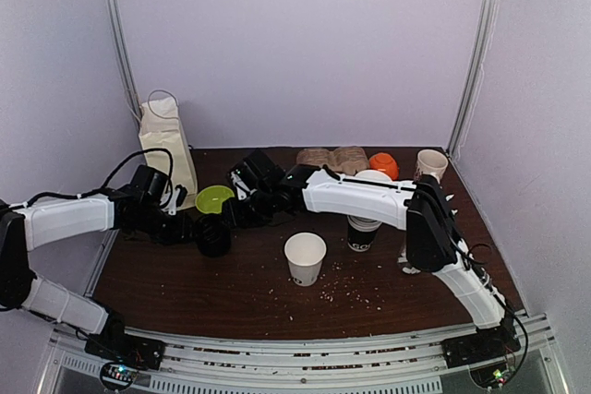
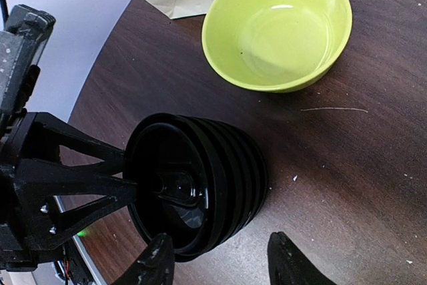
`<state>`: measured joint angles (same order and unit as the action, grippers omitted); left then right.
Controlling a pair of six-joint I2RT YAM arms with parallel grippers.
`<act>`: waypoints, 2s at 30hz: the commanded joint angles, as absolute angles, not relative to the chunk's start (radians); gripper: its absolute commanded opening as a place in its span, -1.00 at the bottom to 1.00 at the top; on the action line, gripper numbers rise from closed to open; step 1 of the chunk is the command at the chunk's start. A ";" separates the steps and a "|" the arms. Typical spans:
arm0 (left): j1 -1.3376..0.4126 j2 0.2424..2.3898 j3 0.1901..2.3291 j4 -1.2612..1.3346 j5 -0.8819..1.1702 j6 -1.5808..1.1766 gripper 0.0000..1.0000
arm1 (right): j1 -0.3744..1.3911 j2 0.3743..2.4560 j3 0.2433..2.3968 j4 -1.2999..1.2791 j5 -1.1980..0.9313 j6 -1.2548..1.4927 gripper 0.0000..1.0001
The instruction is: Pack the takeout coffee
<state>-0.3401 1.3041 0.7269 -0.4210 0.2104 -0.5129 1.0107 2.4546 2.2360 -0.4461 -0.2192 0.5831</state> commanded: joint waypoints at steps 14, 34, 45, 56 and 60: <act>-0.339 1.271 0.734 -0.412 0.222 -0.495 -0.30 | 0.989 2.540 2.331 -0.403 -0.328 0.701 -0.37; -0.339 1.232 0.754 -0.433 0.212 -0.482 -0.26 | 0.996 2.535 2.332 -0.388 -0.374 0.766 -0.77; -0.339 1.209 0.775 -0.462 0.191 -0.476 -0.18 | 1.002 2.495 2.310 -0.356 -0.377 0.787 -0.91; -0.339 1.189 0.781 -0.474 0.181 -0.477 0.01 | 1.006 2.465 2.284 -0.350 -0.371 0.789 -1.00; -0.339 1.182 0.784 -0.474 0.176 -0.478 0.03 | 1.006 2.456 2.278 -0.351 -0.369 0.786 -1.00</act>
<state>-0.3401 1.2045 0.7483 -0.4767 0.1894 -0.4889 1.0031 2.5225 2.2974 -0.3553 -0.3672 0.7891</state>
